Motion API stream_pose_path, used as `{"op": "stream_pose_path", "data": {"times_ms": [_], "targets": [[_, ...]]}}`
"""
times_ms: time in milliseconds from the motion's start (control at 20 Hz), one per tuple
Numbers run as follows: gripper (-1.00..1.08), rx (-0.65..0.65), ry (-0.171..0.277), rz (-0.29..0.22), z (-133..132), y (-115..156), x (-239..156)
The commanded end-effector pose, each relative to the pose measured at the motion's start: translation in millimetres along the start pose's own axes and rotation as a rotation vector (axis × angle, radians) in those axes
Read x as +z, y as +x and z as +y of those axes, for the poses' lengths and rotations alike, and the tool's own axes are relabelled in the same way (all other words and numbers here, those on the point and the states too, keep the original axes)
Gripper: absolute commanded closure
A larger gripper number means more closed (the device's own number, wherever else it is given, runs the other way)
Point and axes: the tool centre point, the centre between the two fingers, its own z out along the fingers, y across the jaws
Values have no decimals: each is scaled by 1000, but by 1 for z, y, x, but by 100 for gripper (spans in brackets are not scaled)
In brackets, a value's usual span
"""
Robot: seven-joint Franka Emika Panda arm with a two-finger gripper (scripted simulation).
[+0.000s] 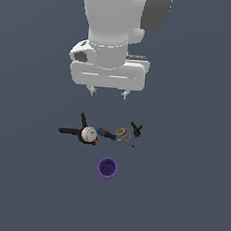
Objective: Pick up a designated object from a clutter of objects.
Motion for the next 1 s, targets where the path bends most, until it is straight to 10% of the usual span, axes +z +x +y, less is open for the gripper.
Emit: {"op": "stream_pose_path", "data": {"times_ms": [0,950], "targets": [[-92,10,4,2,4,0,-3],[-92,-53,-20,-8,-47,-6,93]]}}
